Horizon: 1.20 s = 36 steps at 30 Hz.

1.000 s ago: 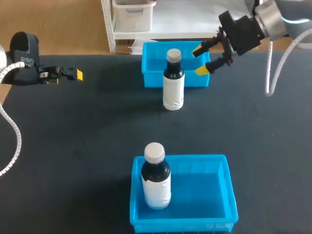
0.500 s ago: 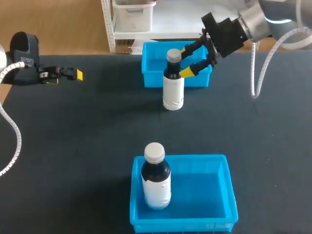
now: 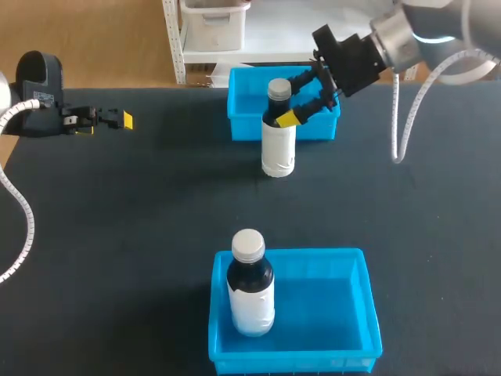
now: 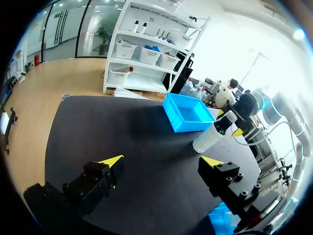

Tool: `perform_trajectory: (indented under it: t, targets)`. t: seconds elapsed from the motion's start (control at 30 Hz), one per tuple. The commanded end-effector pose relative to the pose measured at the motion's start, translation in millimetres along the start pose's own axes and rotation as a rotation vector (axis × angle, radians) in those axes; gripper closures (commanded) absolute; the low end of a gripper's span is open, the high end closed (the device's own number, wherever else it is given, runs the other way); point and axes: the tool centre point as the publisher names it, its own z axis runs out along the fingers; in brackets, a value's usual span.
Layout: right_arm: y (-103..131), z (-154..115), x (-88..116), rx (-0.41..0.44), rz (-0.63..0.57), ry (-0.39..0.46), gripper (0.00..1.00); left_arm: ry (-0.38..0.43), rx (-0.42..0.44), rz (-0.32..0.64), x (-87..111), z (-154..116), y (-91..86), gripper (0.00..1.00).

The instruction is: Pick up the bottle, and place it in the far bin if it is heavy, or in the near bin if it is light.

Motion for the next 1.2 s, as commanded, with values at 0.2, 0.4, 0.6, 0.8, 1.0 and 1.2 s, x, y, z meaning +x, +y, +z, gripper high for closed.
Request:
perform_trajectory:
  t: [0.2, 0.4, 0.6, 0.8, 1.0, 1.2]
  targets:
    - [-1.5, 2.6, 0.0, -0.009, 0.008, -0.005, 0.18, 0.000, 0.000, 0.000, 0.0, 0.0, 0.0, 0.00]
    - [-2.2, 6.8, 0.1, -0.009, 0.017, -0.009, 0.14, 0.000, 0.000, 0.000, 0.0, 0.0, 0.0, 0.00]
    - [-4.9, 8.7, -1.3, 0.000, 0.026, -0.015, 0.20, 0.000, 0.000, 0.000, 0.0, 0.0, 0.0, 0.00]
    - [-6.1, 8.6, -2.3, 0.003, 0.026, -0.017, 0.39, 0.000, 0.000, 0.000, 0.0, 0.0, 0.0, 0.00]
    - [-6.6, 8.5, -2.9, 0.005, 0.027, -0.017, 0.50, 0.000, 0.000, 0.000, 0.0, 0.0, 0.0, 0.00]
    - [-6.9, 7.9, -3.2, 0.007, 0.030, -0.020, 0.58, 0.000, 0.000, 0.000, 0.0, 0.0, 0.0, 0.00]
